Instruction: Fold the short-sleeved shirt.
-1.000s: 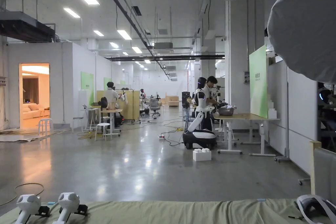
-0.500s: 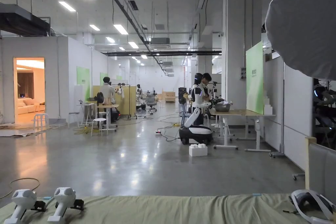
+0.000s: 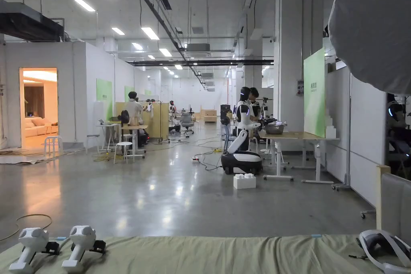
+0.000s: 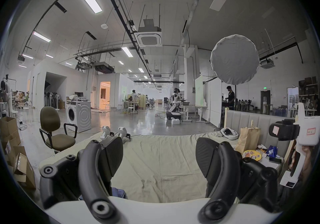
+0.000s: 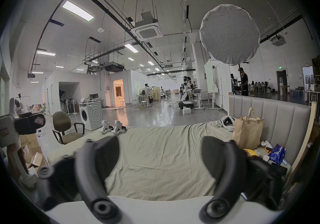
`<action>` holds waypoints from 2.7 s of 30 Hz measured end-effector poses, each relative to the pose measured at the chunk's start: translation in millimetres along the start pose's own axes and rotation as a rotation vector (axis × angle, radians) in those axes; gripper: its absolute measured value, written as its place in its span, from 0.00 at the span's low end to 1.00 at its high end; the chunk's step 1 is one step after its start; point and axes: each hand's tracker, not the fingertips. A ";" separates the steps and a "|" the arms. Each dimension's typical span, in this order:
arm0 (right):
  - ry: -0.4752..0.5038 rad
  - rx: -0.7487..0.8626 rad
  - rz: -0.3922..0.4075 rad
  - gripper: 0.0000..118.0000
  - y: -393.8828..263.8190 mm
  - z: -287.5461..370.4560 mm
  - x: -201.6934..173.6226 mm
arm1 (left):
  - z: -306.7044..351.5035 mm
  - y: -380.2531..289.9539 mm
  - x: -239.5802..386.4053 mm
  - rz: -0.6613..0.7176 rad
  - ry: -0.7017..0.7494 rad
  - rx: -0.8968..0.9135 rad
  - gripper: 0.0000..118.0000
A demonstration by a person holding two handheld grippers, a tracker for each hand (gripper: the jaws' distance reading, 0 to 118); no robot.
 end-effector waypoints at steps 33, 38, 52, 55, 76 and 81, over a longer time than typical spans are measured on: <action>-0.002 0.000 -0.002 1.00 -2.5 -0.7 1.3 | -5.2 -1.2 4.4 -0.009 0.016 0.001 1.00; -0.002 -0.002 0.004 1.00 -2.5 -1.1 1.8 | -4.9 -0.3 6.0 -0.011 0.007 0.008 1.00; -0.011 0.006 0.002 1.00 -0.5 1.3 5.5 | -5.1 -0.1 3.1 0.017 0.021 0.002 1.00; -0.007 0.009 -0.002 1.00 -0.3 2.1 5.7 | -9.5 2.5 2.3 0.044 0.019 -0.020 1.00; 0.076 -0.046 -0.133 1.00 -11.6 -6.0 21.3 | -29.0 55.8 26.1 0.362 -0.126 -0.311 1.00; 0.087 -0.038 -0.149 1.00 -10.1 -5.2 23.1 | -29.4 49.9 27.2 0.357 -0.147 -0.289 1.00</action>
